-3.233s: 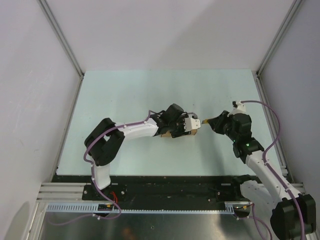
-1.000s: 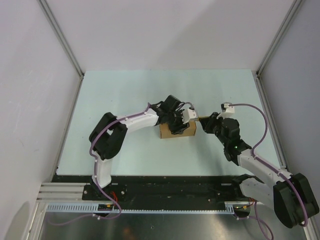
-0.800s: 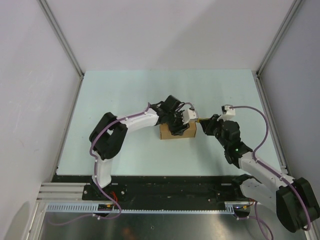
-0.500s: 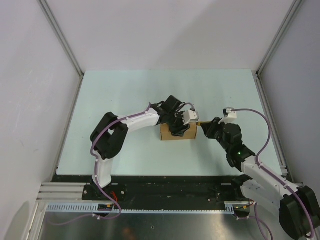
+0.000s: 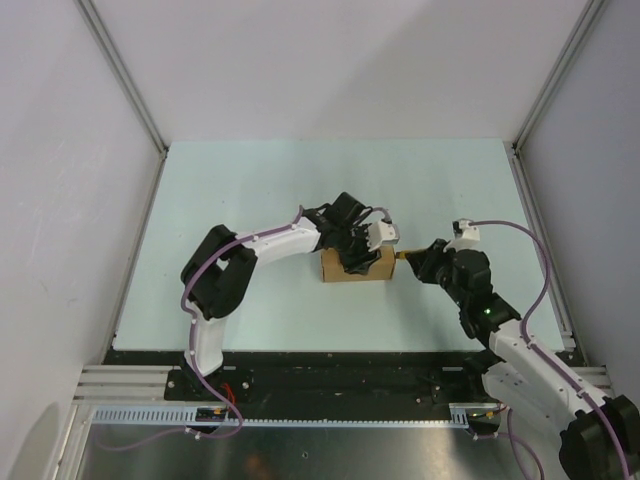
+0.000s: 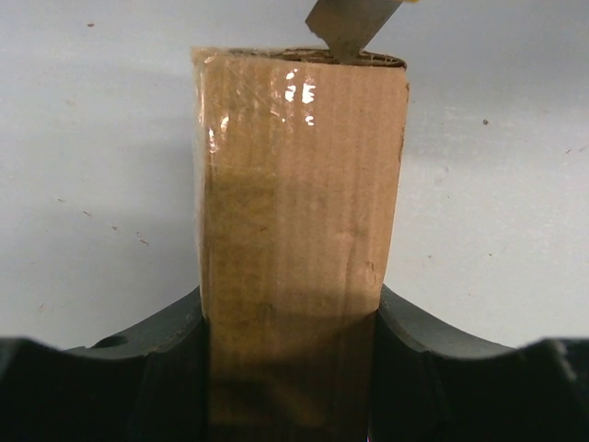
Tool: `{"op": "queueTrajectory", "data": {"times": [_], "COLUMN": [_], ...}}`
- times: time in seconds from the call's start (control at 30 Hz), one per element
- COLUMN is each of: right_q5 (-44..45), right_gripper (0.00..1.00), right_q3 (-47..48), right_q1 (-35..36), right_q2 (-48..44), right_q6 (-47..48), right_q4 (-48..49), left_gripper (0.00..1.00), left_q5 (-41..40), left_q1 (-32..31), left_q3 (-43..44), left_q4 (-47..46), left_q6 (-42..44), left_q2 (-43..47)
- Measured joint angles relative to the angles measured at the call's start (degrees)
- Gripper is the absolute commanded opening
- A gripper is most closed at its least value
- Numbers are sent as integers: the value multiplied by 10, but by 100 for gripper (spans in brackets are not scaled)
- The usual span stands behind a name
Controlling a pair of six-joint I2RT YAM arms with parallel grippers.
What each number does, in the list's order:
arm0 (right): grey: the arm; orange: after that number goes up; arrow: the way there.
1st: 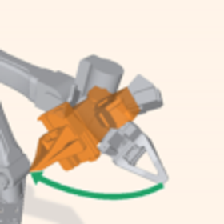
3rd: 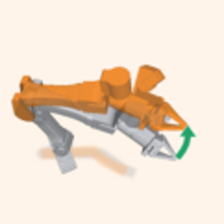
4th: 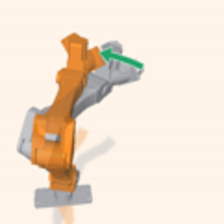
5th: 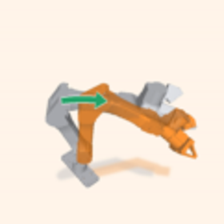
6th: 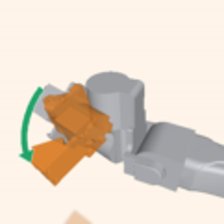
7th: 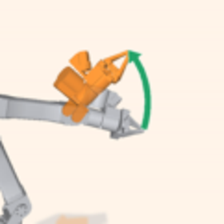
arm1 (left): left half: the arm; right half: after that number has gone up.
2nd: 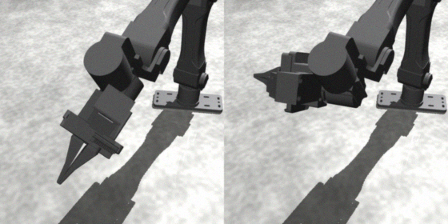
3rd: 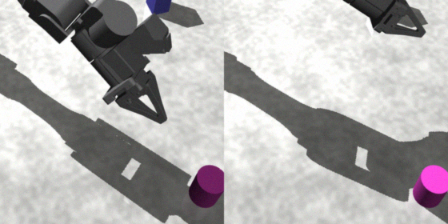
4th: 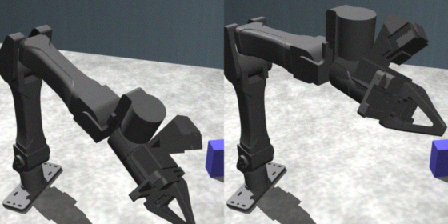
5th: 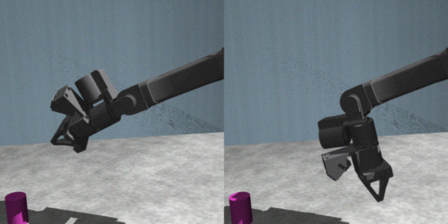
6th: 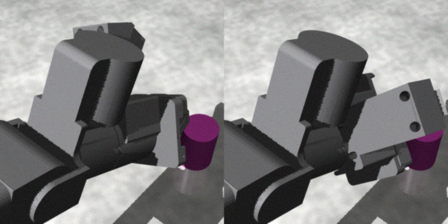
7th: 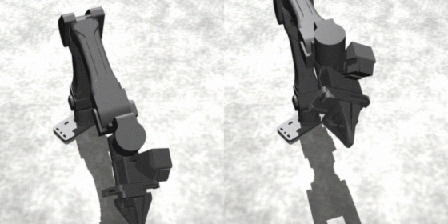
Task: Unpack the express box
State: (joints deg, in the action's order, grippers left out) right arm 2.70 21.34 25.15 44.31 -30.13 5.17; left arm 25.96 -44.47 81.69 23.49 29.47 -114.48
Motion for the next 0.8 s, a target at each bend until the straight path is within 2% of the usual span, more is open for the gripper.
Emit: {"op": "queueTrajectory", "data": {"times": [0.23,0.47,0.8], "right_q5": [-31,-36,-16], "right_gripper": [0,0,0], "right_q3": [17,30,43], "right_q1": [-36,-43,-51], "right_q2": [-1,37,41], "right_q6": [-10,-14,-14], "right_q4": [-28,-10,16], "left_gripper": [39,39,38], "left_q5": [-24,-48,-64], "left_q1": [-12,-22,-28], "left_q3": [-2,-2,-4], "left_q4": [-4,-4,-4], "left_q6": [-10,-12,-12], "left_q2": [2,4,6]}}
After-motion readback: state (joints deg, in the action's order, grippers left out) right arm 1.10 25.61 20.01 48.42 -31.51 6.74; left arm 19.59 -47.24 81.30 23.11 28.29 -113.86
